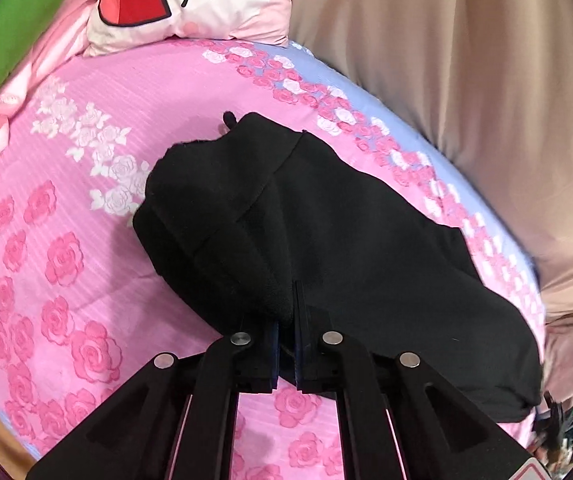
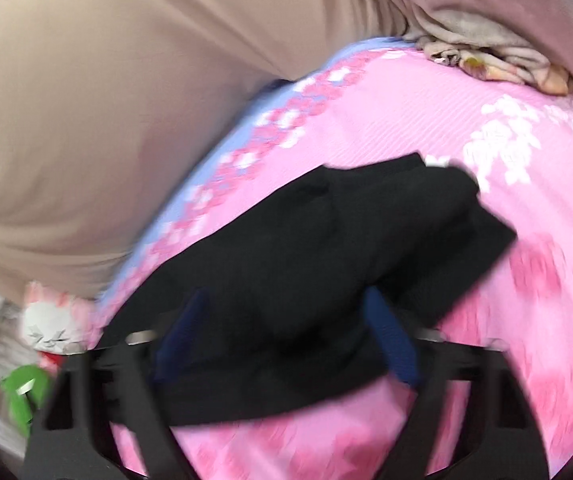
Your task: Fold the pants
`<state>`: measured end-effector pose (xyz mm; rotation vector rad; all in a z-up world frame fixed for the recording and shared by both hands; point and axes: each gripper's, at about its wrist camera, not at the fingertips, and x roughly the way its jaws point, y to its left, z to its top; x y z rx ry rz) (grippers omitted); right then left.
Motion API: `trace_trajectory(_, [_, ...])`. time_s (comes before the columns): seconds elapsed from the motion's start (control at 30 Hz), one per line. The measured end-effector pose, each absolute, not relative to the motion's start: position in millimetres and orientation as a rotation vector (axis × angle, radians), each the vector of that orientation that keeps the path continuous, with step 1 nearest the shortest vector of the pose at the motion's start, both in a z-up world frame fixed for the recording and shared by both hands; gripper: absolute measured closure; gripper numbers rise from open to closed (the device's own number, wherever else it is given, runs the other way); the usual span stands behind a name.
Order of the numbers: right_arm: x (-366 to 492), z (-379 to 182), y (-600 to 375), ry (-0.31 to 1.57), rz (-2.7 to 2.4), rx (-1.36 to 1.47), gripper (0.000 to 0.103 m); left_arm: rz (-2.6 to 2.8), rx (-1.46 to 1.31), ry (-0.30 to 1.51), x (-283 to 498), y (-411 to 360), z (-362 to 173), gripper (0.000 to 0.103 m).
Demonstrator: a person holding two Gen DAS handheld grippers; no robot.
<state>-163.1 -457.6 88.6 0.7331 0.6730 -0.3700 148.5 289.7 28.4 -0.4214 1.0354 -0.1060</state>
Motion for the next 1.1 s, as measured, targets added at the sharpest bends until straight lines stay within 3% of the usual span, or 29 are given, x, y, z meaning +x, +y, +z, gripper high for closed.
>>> trace_trajectory(0.2, [-203,172,-435,0.465,-0.304,0.574,0.098,-0.102,-0.335,0.996,141,295,59,0.098])
trace_trajectory(0.37, [-211,90,-446,0.764,-0.427,0.545,0.095,-0.045,-0.212,1.076,141,290,15,0.089])
trace_trajectory(0.53, [-239,92,-431,0.716,-0.49,0.496,0.075,0.036,-0.2,0.993,115,295,25,0.075])
trace_trajectory(0.6, [-247,106,-424,0.68,-0.502,0.471,0.055,0.099,-0.16,0.93,96,294,47,0.069])
trace_trajectory(0.67, [-250,117,-427,0.651,-0.5,0.472,0.041,0.108,-0.131,0.879,84,288,64,0.054])
trace_trajectory(0.73, [-243,126,-427,0.638,-0.503,0.484,0.041,0.086,-0.106,0.832,74,275,82,0.05])
trace_trajectory(0.87, [-194,148,-382,0.63,-0.353,0.418,0.04,-0.033,-0.076,0.776,76,222,103,0.031])
trace_trajectory(1.1, [-30,150,-169,0.773,0.114,0.061,0.046,-0.283,0.014,0.843,68,119,61,0.031])
